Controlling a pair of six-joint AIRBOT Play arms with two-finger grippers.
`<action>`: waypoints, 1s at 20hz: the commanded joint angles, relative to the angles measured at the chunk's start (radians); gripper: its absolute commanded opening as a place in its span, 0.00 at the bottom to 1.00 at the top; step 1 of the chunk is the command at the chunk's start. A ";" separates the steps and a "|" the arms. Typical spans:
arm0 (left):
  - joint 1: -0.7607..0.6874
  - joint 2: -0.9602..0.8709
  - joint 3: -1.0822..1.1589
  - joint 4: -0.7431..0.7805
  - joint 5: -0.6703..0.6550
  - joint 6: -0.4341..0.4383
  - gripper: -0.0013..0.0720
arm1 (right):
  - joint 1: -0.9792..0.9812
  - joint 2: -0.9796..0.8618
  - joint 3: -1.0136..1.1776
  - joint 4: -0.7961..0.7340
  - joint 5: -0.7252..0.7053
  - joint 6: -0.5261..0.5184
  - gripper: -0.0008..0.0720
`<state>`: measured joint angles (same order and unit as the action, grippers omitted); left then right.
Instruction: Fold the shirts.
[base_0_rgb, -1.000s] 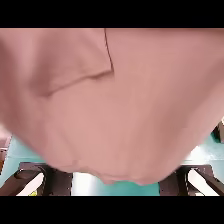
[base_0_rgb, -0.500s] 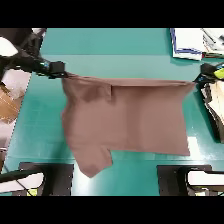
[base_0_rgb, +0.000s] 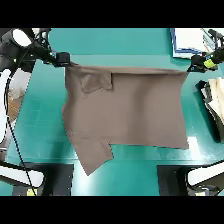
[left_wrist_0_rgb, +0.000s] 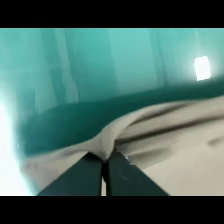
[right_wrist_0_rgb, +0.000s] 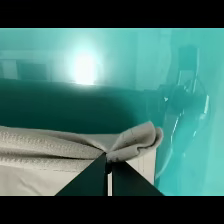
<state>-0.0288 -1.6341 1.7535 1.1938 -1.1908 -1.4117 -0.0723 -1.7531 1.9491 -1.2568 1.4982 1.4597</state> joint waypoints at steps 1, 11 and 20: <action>-0.002 -0.010 0.007 0.041 -0.213 -0.006 0.05 | 0.005 0.080 -0.141 -0.038 -0.016 -0.013 0.03; -0.003 0.046 -0.415 -0.094 -0.129 -0.028 0.41 | 0.004 0.325 -0.720 -0.016 -0.223 -0.013 0.04; -0.002 0.414 -0.682 0.064 -0.159 -0.060 0.60 | -0.029 0.503 -0.751 0.087 -0.082 -0.059 0.63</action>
<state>-0.0303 -1.3651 1.2182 1.2011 -1.3411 -1.4548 -0.0925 -1.3357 1.2407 -1.2060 1.3808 1.4178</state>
